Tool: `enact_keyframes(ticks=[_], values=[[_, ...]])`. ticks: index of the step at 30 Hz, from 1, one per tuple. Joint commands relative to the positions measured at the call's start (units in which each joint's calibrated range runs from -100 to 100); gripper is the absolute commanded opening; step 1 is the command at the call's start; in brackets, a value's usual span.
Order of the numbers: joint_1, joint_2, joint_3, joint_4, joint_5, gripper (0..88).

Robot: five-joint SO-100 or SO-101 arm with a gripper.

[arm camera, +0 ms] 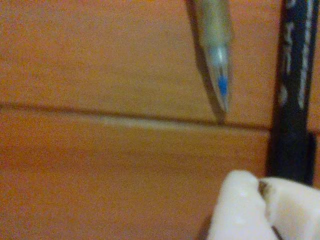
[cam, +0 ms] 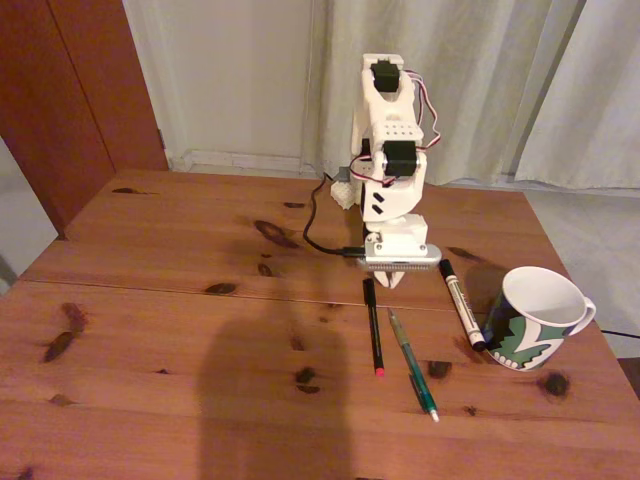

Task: Clean up the desk and place the pens and markers into the cup

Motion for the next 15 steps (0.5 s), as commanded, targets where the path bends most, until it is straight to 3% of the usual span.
enact_keyframes(ticks=[1, 9, 15], values=[[1.0, 1.4, -5.7, -2.5, -0.7, 1.2], [2.3, 6.0, -11.4, -3.1, -0.8, 2.2], [2.4, 6.7, -12.3, -3.4, -0.3, 12.0]])
